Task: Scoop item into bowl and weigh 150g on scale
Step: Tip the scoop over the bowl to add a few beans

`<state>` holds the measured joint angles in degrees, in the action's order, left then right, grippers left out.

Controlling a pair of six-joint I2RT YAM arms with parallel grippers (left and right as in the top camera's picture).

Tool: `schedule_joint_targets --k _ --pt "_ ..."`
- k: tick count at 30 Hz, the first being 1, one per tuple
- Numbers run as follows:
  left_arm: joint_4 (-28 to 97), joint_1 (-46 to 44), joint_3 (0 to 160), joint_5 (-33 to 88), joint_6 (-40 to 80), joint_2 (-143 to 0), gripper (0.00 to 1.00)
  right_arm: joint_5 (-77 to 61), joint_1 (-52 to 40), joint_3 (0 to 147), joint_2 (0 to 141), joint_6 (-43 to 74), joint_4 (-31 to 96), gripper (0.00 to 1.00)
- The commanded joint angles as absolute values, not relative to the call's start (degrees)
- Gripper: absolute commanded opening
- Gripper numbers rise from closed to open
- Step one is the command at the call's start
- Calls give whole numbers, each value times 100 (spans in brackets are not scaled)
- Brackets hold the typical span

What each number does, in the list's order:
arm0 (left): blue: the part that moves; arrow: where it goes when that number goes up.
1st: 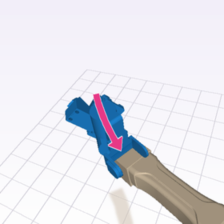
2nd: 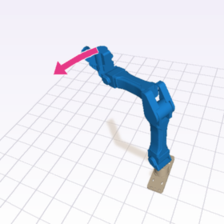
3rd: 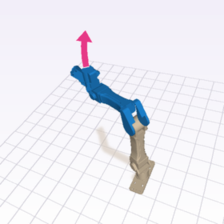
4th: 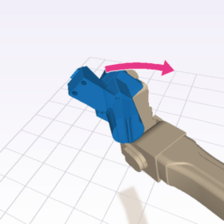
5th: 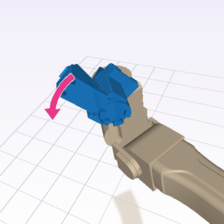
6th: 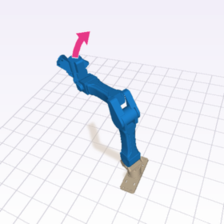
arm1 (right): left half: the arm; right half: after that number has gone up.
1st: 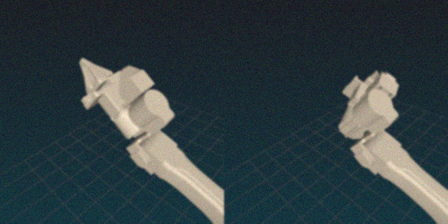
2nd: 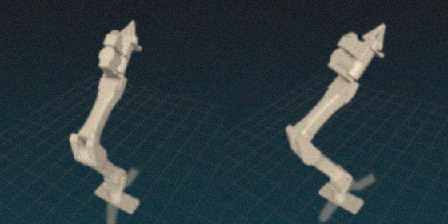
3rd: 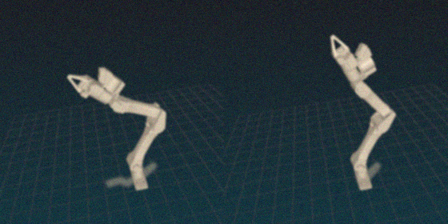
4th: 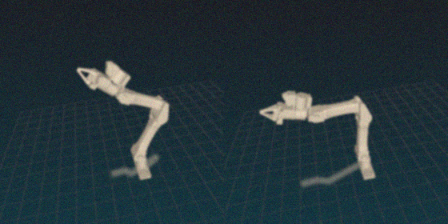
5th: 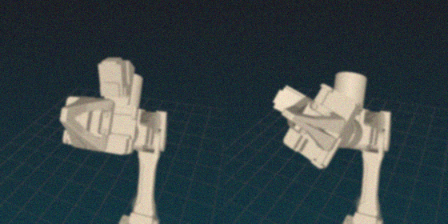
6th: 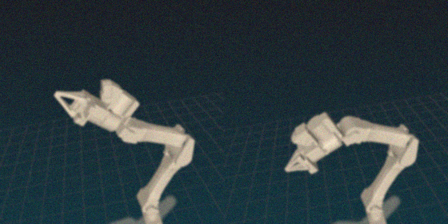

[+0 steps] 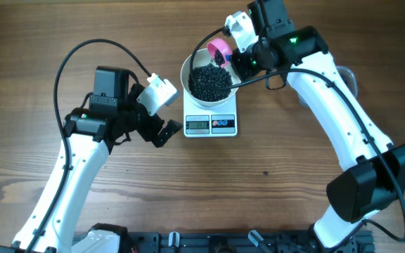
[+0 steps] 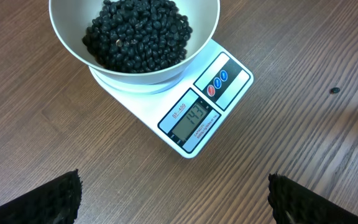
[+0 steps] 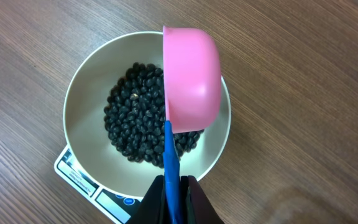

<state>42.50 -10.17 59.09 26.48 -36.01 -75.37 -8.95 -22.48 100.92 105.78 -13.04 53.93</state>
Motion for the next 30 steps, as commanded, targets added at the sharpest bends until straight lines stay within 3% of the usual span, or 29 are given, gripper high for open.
schedule_joint_targets --k 1,30 --pt "4250 -1039 5913 2698 -3708 -7463 100 -1033 -2272 10167 10652 -1592 5365 4" --pt "4250 -1039 5913 2698 -3710 -7463 100 -991 -2265 10167 10652 -1935 5133 4"
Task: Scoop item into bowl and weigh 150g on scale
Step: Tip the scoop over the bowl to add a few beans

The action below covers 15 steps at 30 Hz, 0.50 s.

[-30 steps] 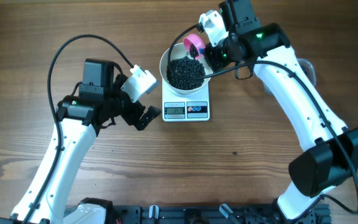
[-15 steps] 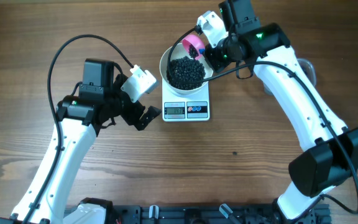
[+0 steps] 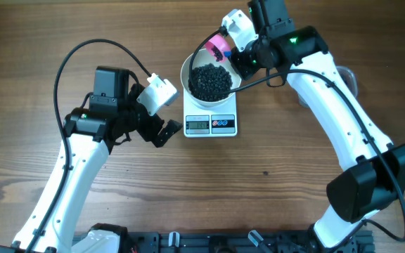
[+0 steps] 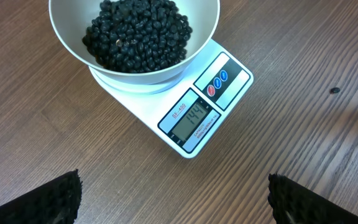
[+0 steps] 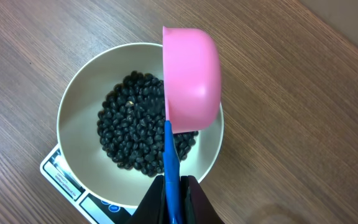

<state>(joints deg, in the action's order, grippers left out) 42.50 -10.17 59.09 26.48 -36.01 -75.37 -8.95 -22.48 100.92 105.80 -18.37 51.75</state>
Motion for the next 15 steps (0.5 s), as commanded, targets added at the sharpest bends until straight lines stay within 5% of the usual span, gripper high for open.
schedule_joint_targets --k 1,15 --pt "4250 -1039 5913 2698 -3708 -7463 100 -998 -2265 10167 10652 -1929 5127 4" --pt "4250 -1039 5913 2698 -3710 -7463 100 -2606 -1881 10167 10652 -1776 5258 4"
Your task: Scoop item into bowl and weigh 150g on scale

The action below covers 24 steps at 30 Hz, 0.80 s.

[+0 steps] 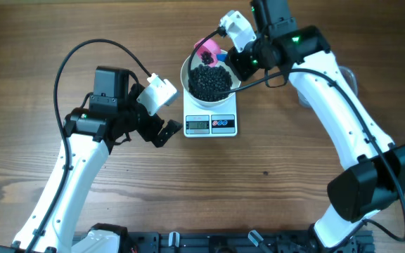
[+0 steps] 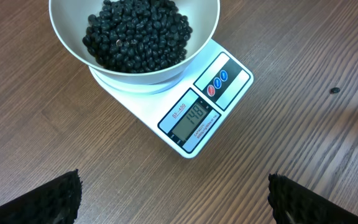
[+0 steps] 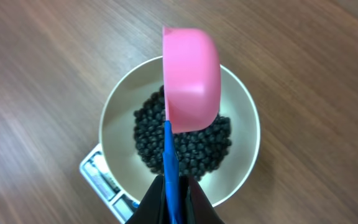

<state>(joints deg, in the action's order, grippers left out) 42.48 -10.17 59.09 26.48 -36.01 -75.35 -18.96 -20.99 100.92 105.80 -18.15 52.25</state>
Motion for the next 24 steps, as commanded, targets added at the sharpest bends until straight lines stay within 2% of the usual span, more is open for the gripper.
schedule_joint_targets --k 1,16,24 --pt "4250 -1039 5913 2698 -3708 -7463 100 -2714 -1815 10167 10652 -1778 5297 4" --pt "4252 -1039 5913 2698 -3708 -7463 100 -4045 -963 10167 10652 -1627 5426 4" --pt "4252 -1039 5913 2698 -3710 -7463 100 -4254 -847 10167 10652 -1483 5446 4"
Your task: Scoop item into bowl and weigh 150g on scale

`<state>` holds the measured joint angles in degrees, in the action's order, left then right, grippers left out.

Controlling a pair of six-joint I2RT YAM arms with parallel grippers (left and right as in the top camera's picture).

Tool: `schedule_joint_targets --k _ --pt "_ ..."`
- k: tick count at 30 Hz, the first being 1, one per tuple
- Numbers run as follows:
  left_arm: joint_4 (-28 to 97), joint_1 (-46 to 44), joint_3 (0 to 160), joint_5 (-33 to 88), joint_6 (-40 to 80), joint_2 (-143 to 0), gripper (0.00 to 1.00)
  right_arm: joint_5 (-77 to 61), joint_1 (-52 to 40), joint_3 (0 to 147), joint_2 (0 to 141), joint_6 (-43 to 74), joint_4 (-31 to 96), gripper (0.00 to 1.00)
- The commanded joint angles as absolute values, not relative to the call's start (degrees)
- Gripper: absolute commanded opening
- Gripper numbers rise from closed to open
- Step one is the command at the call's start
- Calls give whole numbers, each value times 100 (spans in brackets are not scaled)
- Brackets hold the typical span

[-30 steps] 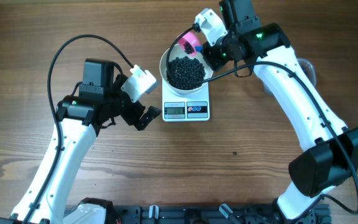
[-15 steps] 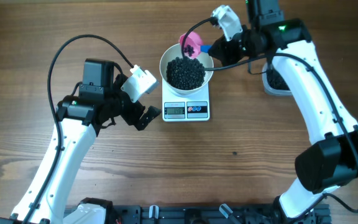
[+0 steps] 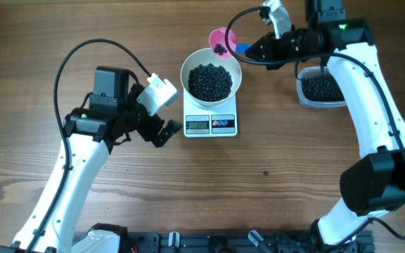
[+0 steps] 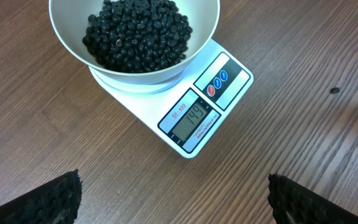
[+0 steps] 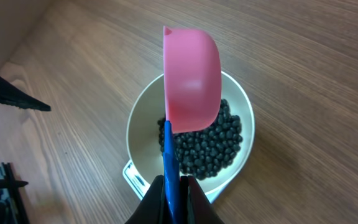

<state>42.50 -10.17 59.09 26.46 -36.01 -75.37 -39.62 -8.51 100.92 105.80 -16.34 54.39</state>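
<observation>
A white bowl of black beans stands on the white scale, whose display reads about 149. My right gripper is shut on the blue handle of the pink scoop. The scoop hangs just beyond the bowl's back right rim, a few beans inside it. In the right wrist view the pink scoop covers part of the bowl. My left gripper hovers open over bare wood, left of the scale's front, holding nothing.
A clear container of more black beans sits at the right, under my right arm. A black cable loops over the table at the left. A small dark speck lies on the wood right of the scale.
My right arm has swung right and back. The scoop, then over the bowl's back left rim, now hangs off the back right rim. The display went from about 148 to 149. The left arm is unchanged.
The scoop was tilted over the bowl's back rim with the display near 143. Then it stood a little further back at about 144, then over the back left rim at about 148. Now it is off the bowl and the display shows about 149.
</observation>
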Motion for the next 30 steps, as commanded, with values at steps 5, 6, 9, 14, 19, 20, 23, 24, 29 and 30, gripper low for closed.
schedule_joint_targets --k 5,6,9,14,19,20,23,24,29,30 --pt "4250 -1039 5913 2698 -3708 -7463 100 -4589 -764 10167 10652 -1286 5426 4" --pt "4252 -1039 5913 2698 -3708 -7463 100 -4735 -709 10167 10652 -1286 5422 4" --pt "4252 -1039 5913 2698 -3710 -7463 100 -4753 -687 10167 10652 -1286 5419 4" --pt "4252 -1039 5913 2698 -3708 -7463 100 -4746 -690 10167 10652 -1288 5321 4" --pt "4250 -1039 5913 2698 -3708 -7463 100 -4392 -816 10167 10652 -1297 5317 4" --pt "4250 -1039 5913 2698 -3708 -7463 100 -4093 -982 10167 10652 -1343 5317 4" --pt "4250 -1039 5913 2698 -3708 -7463 100 -3870 -1103 10167 10652 -1345 5321 4" --pt "4252 -1039 5913 2698 -3710 -7463 100 -3785 -1140 10167 10652 -1345 5328 4" --pt "4252 -1039 5913 2698 -3708 -7463 100 -2932 -1398 10167 10652 -1352 5387 4" --pt "4250 -1039 5913 2698 -3708 -7463 100 -2847 -1437 10167 10652 -1356 5384 4"
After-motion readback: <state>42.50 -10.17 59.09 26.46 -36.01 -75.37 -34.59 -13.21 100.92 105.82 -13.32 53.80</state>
